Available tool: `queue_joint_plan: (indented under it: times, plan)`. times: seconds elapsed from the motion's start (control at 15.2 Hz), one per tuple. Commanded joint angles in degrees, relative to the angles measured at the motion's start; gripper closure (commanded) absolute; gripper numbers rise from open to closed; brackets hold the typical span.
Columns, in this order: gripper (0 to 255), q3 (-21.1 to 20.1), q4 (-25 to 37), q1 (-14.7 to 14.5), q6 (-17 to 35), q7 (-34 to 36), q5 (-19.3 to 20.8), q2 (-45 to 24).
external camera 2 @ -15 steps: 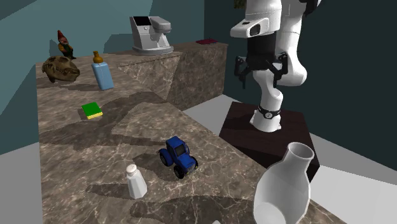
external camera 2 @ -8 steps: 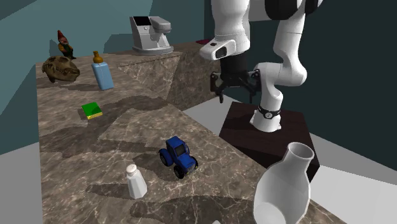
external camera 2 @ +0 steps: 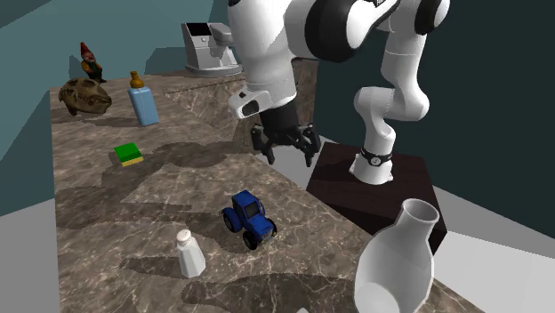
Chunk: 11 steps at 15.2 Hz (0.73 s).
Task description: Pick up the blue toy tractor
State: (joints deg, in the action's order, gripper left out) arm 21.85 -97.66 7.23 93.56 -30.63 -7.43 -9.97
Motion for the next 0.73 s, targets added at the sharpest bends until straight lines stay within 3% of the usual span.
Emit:
queue_joint_plan:
  times: [0.0, 0.4, 0.66]
  plan:
    - [0, 0.6, 5.2, 1.6, -1.3, -1.6, -1.4, -5.4]
    - [0, 0.8, 23.5, 7.8, -7.0, -4.6, -5.3, -21.9]
    - [0, 0.6, 23.1, 8.2, -5.4, -4.9, -5.6, -23.5]
